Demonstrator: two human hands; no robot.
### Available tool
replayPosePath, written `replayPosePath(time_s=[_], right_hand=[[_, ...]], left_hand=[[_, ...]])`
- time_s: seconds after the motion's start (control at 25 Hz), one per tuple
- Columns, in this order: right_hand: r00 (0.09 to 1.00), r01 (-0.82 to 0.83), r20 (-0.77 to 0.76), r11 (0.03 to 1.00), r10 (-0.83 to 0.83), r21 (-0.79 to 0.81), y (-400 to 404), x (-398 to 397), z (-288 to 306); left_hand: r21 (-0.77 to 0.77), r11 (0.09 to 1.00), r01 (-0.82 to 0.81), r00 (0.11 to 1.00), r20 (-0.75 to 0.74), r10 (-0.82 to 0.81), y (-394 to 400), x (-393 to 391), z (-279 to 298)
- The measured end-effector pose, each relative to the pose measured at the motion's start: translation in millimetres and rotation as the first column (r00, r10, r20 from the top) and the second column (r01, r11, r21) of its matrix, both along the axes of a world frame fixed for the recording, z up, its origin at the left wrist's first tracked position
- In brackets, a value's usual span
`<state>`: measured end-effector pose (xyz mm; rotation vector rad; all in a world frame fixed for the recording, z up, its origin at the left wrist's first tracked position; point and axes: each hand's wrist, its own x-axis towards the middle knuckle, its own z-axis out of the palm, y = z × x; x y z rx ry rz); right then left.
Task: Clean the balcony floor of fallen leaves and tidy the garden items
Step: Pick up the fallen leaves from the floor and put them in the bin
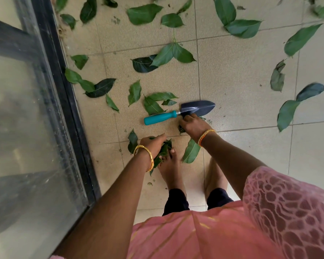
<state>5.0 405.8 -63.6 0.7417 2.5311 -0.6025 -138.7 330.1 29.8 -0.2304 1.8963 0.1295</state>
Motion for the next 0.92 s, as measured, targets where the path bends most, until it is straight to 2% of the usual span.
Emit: replayPosePath(time_s=[0.12, 0.2, 0.24, 0.32, 0.36, 0.4, 0.52, 0.6, 0.64, 0.68, 0.76, 0.8, 0.84, 0.88, 0.92], right_hand=[[0.990, 0.139, 0.009, 0.986, -0.139, -0.091, -3.7, -3.5, -1.8], [0.942, 0.333, 0.019, 0.926, -0.335, -0.178, -8.2, -3.9, 6.4], [0.885, 0.456, 0.027, 0.856, -0.464, -0.243, -11.5, -5.3, 17.2], [0.715, 0.667, 0.128, 0.615, -0.688, -0.421, -18.8, -8.0, 44.8], [0.648, 0.714, 0.194, 0.498, -0.737, -0.492, -21.3, -7.3, 58.8], [0.623, 0.733, 0.257, 0.436, -0.739, -0.523, -24.2, -6.4, 72.1], [0.582, 0.768, 0.371, 0.339, -0.723, -0.544, -35.4, 4.6, 96.0], [0.512, 0.803, 0.419, 0.244, -0.750, -0.545, -41.3, 11.5, 103.9], [0.451, 0.809, 0.466, 0.128, -0.761, -0.573, -44.3, 14.6, 104.2], [0.345, 0.807, 0.546, -0.055, -0.764, -0.588, -45.3, 17.8, 105.4], [0.215, 0.683, 0.708, -0.414, -0.673, -0.602, -44.3, 18.7, 112.7], [0.182, 0.658, 0.756, -0.494, -0.628, -0.569, -43.6, 19.8, 110.0], [0.099, 0.638, 0.772, -0.556, -0.627, -0.533, -43.3, 19.7, 107.1], [0.050, 0.653, 0.771, -0.564, -0.634, -0.506, -42.1, 16.4, 111.2], [-0.025, 0.628, 0.773, -0.612, -0.633, -0.481, -47.4, 21.0, 89.6]], left_hand=[[0.007, 1.000, 0.025, 1.000, 0.004, -0.025, 0.3, -2.3, -0.6], [0.029, 1.000, 0.009, 1.000, -0.022, -0.008, -2.4, 0.9, 1.4], [0.037, 0.999, 0.006, 1.000, -0.031, -0.005, -3.8, 4.0, 2.4], [0.056, 0.998, 0.004, 1.000, -0.029, -0.003, -4.0, 14.7, 9.6], [0.067, 0.998, -0.009, 1.000, -0.029, 0.011, -3.7, 21.7, 14.6], [0.084, 0.996, -0.032, 0.999, -0.027, 0.034, -2.9, 28.0, 19.4], [0.112, 0.993, -0.033, 0.999, 0.014, 0.031, -5.1, 46.4, 37.1], [0.122, 0.991, -0.047, 0.997, 0.061, 0.040, -10.5, 51.9, 41.1], [0.124, 0.991, -0.046, 0.996, 0.080, 0.036, -12.6, 51.3, 41.7], [0.128, 0.991, -0.031, 0.996, 0.085, 0.020, -13.9, 49.7, 41.4], [0.139, 0.988, 0.065, 0.996, 0.059, -0.074, -15.7, 47.7, 38.5], [0.158, 0.976, 0.151, 0.987, 0.025, -0.157, -14.0, 48.4, 37.9], [0.173, 0.951, 0.255, 0.967, -0.022, -0.255, -11.1, 50.4, 37.8], [0.184, 0.923, 0.337, 0.941, -0.083, -0.327, -6.7, 52.1, 39.4], [0.189, 0.904, 0.383, 0.922, -0.142, -0.361, -3.0, 52.4, 38.5]])
